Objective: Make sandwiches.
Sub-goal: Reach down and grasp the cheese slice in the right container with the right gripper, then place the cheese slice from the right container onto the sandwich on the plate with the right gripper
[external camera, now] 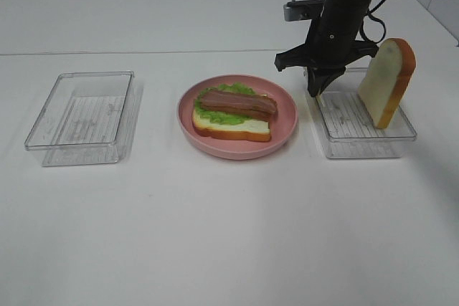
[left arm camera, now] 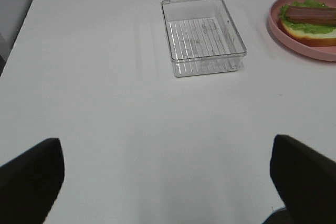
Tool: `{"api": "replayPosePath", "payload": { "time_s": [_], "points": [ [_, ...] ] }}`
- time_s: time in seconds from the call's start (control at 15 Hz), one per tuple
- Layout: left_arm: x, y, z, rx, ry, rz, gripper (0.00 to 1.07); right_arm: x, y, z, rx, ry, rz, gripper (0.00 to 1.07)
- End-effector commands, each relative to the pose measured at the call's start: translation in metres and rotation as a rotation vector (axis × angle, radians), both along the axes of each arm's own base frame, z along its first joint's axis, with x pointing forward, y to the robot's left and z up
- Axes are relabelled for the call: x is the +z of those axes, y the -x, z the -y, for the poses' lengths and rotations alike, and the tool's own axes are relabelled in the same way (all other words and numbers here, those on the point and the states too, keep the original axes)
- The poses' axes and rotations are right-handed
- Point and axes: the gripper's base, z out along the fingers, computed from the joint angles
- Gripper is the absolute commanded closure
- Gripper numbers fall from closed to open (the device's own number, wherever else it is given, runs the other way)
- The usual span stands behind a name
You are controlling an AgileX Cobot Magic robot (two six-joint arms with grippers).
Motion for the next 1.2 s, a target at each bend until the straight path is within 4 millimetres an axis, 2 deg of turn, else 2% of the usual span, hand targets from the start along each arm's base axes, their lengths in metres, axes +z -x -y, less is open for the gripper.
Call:
{"api": "replayPosePath", "payload": {
  "time_s": [0.07,0.33,0.53,0.73,0.93,1.07,1.2],
  "points": [
    [0.000,0.002,0.001,-0.004,0.006,0.015,0.06,0.000,-0.002,0.000,0.026,0.008,0.022,1.07],
    [0.000,0.002,0.001,-0.004,0.006,0.015,0.06,0.003,0.000,0.003,0.036,0.042,0.009,1.07],
    [0.000,0.002,0.001,-0.004,0.006,0.015,0.06,0.027,0.001,0.004,0.041,0.036,0.064,1.07],
    [0.000,0.002,0.001,-0.004,0.006,0.015,0.06,0.038,0.003,0.005,0.040,0.032,0.080,1.07],
    [0.000,0.002,0.001,-0.004,0.006,0.015,0.06,0.065,0.008,0.004,0.041,0.016,0.132,1.07],
    [0.000,0.002,0.001,-0.004,0.006,0.015,0.06,0.105,0.020,0.000,0.021,-0.086,0.188,1.07],
    [0.000,0.002,0.001,-0.004,0.006,0.015,0.06,0.119,0.027,-0.007,0.022,-0.183,0.182,1.07]
  ]
}}
